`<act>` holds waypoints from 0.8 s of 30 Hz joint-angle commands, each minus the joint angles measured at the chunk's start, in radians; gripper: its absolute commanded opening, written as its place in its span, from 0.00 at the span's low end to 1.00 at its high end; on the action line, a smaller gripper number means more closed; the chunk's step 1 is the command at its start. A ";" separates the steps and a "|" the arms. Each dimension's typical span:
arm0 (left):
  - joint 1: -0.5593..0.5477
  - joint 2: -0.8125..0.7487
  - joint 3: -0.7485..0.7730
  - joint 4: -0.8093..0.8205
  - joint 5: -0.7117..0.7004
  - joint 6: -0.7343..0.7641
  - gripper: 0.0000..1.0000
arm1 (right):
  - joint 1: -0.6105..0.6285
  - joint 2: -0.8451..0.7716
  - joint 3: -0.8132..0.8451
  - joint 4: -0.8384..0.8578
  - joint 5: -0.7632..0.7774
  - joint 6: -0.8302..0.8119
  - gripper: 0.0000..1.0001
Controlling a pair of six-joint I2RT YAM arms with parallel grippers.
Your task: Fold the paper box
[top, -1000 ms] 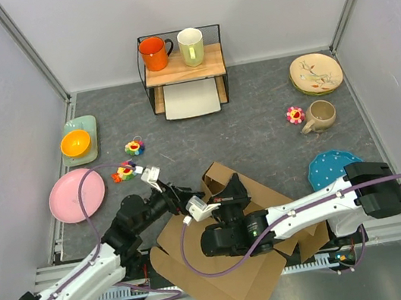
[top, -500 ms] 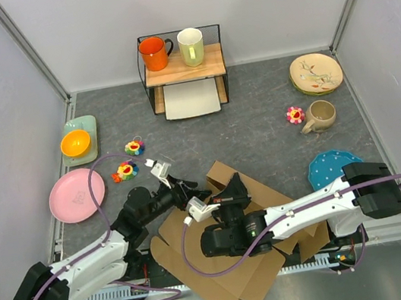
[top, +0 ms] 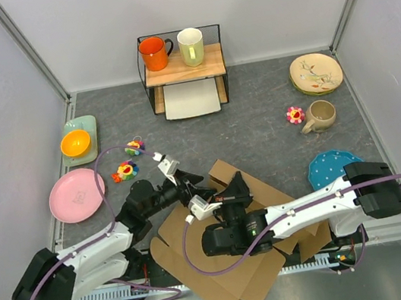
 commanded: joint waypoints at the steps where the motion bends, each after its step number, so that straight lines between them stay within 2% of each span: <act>1: -0.004 0.066 0.095 0.176 0.031 0.062 0.85 | 0.028 0.011 -0.018 -0.023 -0.166 0.137 0.00; 7: -0.010 0.196 0.140 0.230 0.057 0.096 0.74 | 0.028 0.003 0.010 -0.040 -0.183 0.154 0.00; 10: -0.013 0.252 0.155 0.277 0.054 0.097 0.61 | 0.028 0.000 0.018 -0.040 -0.188 0.149 0.00; 13: -0.013 0.286 0.160 0.316 0.062 0.099 0.43 | 0.028 0.002 0.019 -0.045 -0.191 0.151 0.00; 14: -0.015 0.289 0.160 0.319 0.062 0.100 0.32 | 0.028 -0.003 0.018 -0.048 -0.191 0.151 0.00; 16: -0.013 0.295 0.158 0.321 0.062 0.112 0.20 | 0.028 -0.009 0.018 -0.052 -0.195 0.157 0.00; 17: -0.015 0.295 0.157 0.321 0.062 0.117 0.17 | 0.028 -0.012 0.018 -0.054 -0.198 0.158 0.00; 19: -0.013 0.292 0.157 0.319 0.062 0.128 0.16 | 0.028 -0.012 0.016 -0.058 -0.202 0.161 0.00; 21: -0.013 0.293 0.158 0.307 0.053 0.134 0.22 | 0.024 -0.015 0.015 -0.060 -0.206 0.166 0.00; 22: -0.015 0.298 0.160 0.307 0.050 0.137 0.35 | 0.021 -0.017 0.015 -0.061 -0.211 0.167 0.00; 24: -0.013 0.307 0.167 0.307 0.050 0.137 0.50 | 0.016 -0.017 0.015 -0.063 -0.217 0.174 0.00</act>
